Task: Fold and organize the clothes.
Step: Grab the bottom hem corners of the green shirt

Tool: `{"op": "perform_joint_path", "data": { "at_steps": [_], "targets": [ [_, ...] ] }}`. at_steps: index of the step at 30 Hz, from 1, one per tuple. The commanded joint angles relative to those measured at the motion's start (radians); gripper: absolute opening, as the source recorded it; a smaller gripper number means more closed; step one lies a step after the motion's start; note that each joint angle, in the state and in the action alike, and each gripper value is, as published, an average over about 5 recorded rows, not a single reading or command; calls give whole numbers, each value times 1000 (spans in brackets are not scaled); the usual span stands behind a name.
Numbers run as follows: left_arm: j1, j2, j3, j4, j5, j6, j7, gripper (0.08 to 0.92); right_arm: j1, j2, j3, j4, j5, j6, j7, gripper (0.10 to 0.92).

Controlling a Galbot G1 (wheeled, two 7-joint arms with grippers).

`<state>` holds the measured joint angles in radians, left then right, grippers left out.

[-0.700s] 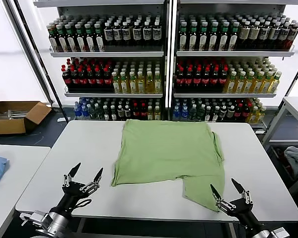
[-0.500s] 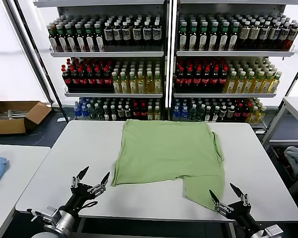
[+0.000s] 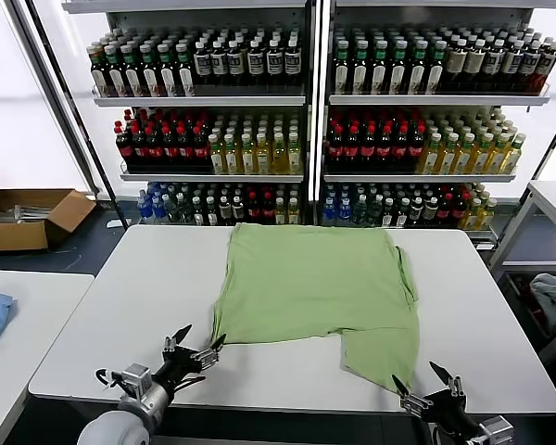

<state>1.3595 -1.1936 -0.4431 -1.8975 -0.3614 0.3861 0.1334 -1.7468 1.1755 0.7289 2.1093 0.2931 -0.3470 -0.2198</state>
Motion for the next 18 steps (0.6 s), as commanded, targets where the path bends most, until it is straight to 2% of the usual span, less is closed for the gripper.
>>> {"op": "perform_joint_path", "data": {
  "at_steps": [1,9,18],
  "targets": [
    [-64,18,62,56,-13,47,-28,823,-6,-11,-1,1,-3,-32,9,755],
    [-73,17,87,73,-6,56,-31,804,13,13,-38,-24,-9,-41,7,524],
    [-75,6,113,92,6,60,-33,572,6,32,-42,-22,-1,-17,3,265]
  ]
}}
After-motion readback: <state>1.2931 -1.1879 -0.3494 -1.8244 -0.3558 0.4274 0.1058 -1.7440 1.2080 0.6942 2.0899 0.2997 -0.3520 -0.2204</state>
